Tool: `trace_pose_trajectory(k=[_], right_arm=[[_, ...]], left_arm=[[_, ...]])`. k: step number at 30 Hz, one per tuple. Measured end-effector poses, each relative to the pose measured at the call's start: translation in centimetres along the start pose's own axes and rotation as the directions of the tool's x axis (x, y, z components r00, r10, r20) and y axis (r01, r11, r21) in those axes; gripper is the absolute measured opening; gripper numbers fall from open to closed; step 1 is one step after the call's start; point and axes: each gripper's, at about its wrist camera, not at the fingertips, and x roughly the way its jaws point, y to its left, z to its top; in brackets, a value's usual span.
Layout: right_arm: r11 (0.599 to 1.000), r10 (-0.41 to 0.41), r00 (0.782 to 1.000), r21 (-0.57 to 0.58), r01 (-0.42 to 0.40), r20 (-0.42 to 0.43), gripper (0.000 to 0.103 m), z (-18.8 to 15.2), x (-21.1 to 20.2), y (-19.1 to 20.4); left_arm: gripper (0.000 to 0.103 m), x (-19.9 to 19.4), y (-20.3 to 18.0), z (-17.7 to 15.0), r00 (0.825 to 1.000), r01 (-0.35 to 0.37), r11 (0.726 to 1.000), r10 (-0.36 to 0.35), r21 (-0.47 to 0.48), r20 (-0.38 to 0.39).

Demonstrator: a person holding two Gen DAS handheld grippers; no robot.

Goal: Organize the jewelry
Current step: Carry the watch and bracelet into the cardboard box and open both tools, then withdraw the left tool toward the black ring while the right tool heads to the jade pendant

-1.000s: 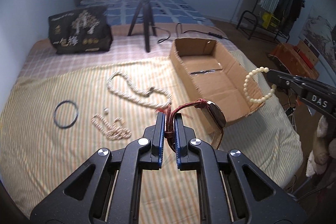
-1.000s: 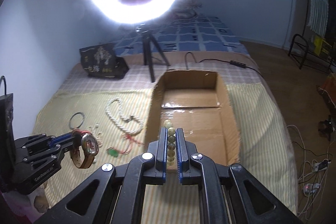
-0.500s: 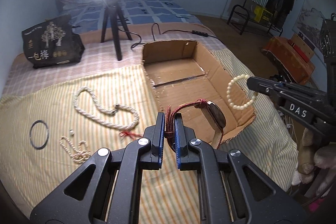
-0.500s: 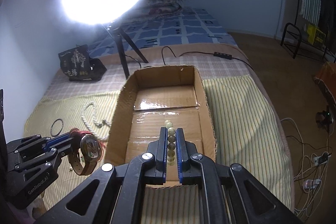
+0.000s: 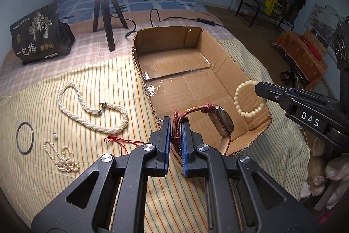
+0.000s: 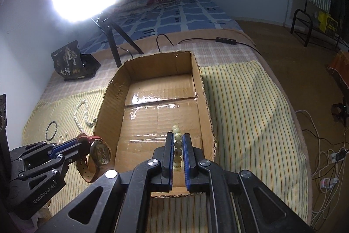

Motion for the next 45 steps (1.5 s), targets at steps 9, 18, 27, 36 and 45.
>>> trace_pose_trajectory(k=[9, 18, 27, 36, 45], right_arm=[[1.000, -0.023, 0.998, -0.013, 0.024, 0.051, 0.051, 0.3, -1.0, 0.5], [0.999, -0.051, 0.994, 0.004, 0.051, 0.093, 0.071, 0.4, -2.5, 0.7], [0.998, -0.063, 0.988, 0.014, 0.061, 0.140, 0.079, 0.7, -4.6, 1.4], [0.998, -0.062, 0.983, 0.017, 0.060, 0.175, 0.085, 0.8, -6.2, 2.7], [1.000, -0.026, 0.984, -0.001, 0.027, 0.175, 0.090, -0.7, -6.3, 5.2]], left_arm=[[0.022, -0.3, 0.0, 0.3, 1.000, -0.007, 1.000, 0.007, 0.007, 0.023], [0.023, -1.6, 0.2, 0.7, 0.998, -0.015, 1.000, 0.013, 0.020, 0.062], [0.023, -4.5, 0.6, 0.5, 0.992, -0.013, 0.999, 0.010, 0.029, 0.123], [0.023, -7.0, 1.8, 0.4, 0.985, -0.017, 1.000, 0.013, 0.023, 0.170], [0.058, -8.9, 6.0, -0.5, 0.980, -0.055, 0.998, 0.062, -0.040, 0.189]])
